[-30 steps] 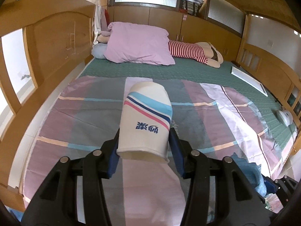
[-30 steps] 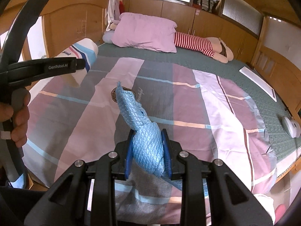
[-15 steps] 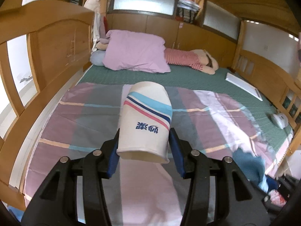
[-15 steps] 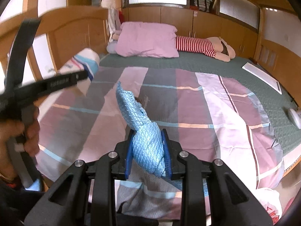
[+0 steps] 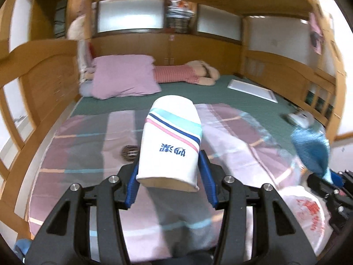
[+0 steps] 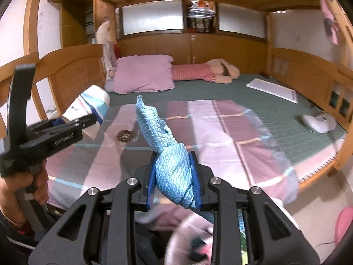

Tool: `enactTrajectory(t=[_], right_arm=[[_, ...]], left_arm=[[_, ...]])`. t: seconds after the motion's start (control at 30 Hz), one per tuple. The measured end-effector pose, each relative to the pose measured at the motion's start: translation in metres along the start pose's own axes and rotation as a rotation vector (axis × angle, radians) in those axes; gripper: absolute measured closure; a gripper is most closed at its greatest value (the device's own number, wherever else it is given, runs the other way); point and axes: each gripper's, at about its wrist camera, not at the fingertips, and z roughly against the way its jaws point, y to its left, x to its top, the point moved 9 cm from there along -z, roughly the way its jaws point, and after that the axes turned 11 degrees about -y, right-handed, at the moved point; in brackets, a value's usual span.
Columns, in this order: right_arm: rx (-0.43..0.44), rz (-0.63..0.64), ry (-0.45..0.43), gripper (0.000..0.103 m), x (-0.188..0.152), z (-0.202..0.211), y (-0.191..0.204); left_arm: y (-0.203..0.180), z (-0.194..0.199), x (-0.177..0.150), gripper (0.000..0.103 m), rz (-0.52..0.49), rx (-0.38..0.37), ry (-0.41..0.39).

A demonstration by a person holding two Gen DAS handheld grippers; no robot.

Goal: Collect trash
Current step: 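Open the right gripper over the wastebasket to drop the blue cloth, then open the left gripper over the wastebasket to drop the paper cup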

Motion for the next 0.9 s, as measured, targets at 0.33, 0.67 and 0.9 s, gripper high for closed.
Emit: enactTrajectory(t=[0.33, 0.67, 0.9], right_arm=[[-0.134, -0.065, 0.182, 0.074, -0.081, 0.033, -0.097], [-0.233, -0.105, 0.281, 0.041, -0.129, 0.041, -0.134], [-0.266, -0.122, 0.221, 0.034, -0.121, 0.050, -0.144]], left_arm=[[-0.124, 0.006, -0.040, 0.052, -0.105, -0.259, 0.159], [-0.178, -0.021, -0.107, 0.051, -0.191, -0.386, 0.368], [-0.206, -0.017, -0.142, 0.049, -0.244, -0.515, 0.474]])
